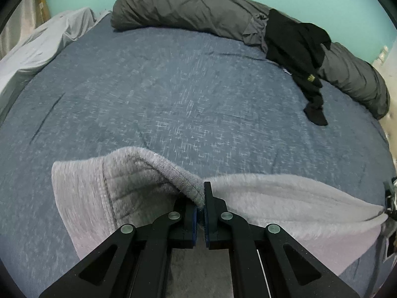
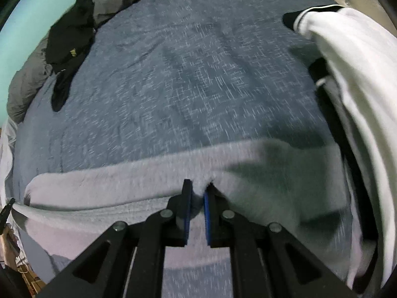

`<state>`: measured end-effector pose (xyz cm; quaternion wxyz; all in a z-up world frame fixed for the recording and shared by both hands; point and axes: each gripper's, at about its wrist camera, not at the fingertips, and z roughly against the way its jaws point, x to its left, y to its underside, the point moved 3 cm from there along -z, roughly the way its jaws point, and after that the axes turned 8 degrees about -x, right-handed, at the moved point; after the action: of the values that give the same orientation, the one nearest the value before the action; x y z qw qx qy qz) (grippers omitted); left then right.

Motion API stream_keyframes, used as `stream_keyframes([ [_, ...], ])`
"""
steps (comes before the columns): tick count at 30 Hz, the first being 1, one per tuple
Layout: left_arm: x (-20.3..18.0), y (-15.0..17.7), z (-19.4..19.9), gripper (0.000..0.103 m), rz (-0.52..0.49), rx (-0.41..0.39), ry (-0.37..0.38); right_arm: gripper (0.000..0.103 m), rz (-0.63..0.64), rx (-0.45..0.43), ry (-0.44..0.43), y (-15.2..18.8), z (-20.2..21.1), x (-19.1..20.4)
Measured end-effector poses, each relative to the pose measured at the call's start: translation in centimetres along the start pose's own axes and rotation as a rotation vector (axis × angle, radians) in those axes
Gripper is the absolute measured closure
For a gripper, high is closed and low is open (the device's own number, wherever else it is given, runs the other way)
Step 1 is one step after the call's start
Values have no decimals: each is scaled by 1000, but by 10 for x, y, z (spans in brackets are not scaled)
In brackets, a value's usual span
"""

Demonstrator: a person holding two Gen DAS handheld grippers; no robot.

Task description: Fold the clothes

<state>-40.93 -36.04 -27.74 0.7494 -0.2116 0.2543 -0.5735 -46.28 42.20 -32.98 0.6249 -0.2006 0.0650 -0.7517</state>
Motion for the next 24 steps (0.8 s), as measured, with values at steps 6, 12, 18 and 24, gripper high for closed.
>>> stream_keyframes([
  [6, -1, 0, -38, 96, 50, 3, -4, 75, -21, -4, 47, -10, -31, -9],
  [12, -4, -1, -34, 75, 77, -36, -9, 59, 43, -120, -10, -18, -17, -7],
  [18, -19, -1, 9, 55, 48, -140, -13, 51, 101, -248, -86, -7, 28, -10],
  [24, -50, 36, 52, 50, 18, -185, 68, 51, 159, -290, -101, 28, 63, -24],
])
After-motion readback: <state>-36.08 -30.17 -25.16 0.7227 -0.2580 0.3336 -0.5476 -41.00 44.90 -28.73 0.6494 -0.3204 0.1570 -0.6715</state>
